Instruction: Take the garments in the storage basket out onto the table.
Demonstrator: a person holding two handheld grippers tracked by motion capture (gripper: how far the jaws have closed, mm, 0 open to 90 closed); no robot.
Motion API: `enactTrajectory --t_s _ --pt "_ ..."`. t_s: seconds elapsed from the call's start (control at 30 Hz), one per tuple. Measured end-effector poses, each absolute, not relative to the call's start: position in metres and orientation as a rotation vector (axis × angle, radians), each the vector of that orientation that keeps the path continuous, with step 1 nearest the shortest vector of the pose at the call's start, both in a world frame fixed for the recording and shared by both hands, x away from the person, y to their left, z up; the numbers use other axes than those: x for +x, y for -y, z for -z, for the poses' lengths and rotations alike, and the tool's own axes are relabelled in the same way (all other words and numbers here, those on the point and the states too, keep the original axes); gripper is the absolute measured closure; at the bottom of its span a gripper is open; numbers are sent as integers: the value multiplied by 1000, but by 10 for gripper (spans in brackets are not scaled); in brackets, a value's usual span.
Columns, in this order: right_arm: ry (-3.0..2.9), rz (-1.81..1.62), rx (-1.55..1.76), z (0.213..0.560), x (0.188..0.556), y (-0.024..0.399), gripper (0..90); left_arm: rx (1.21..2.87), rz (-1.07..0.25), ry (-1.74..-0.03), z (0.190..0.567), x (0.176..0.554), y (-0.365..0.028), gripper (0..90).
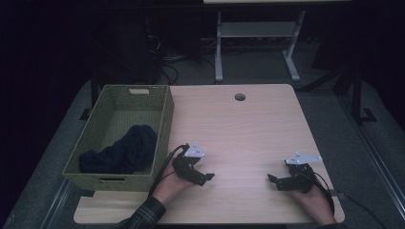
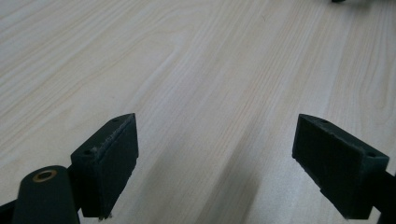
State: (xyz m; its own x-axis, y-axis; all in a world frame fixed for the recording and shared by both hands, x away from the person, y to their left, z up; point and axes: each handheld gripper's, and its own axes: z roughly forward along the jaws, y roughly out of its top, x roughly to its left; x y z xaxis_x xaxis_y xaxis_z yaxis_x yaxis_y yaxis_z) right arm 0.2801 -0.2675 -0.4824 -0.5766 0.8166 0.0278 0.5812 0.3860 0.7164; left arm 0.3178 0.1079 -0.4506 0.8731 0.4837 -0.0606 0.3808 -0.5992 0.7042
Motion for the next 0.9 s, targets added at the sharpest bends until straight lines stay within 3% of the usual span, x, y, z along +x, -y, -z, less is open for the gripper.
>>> enactTrajectory --t_s 0.9 --pt "-2321 -1000 1224 482 280 267 96 2289 -175 -606 428 316 -107 144"
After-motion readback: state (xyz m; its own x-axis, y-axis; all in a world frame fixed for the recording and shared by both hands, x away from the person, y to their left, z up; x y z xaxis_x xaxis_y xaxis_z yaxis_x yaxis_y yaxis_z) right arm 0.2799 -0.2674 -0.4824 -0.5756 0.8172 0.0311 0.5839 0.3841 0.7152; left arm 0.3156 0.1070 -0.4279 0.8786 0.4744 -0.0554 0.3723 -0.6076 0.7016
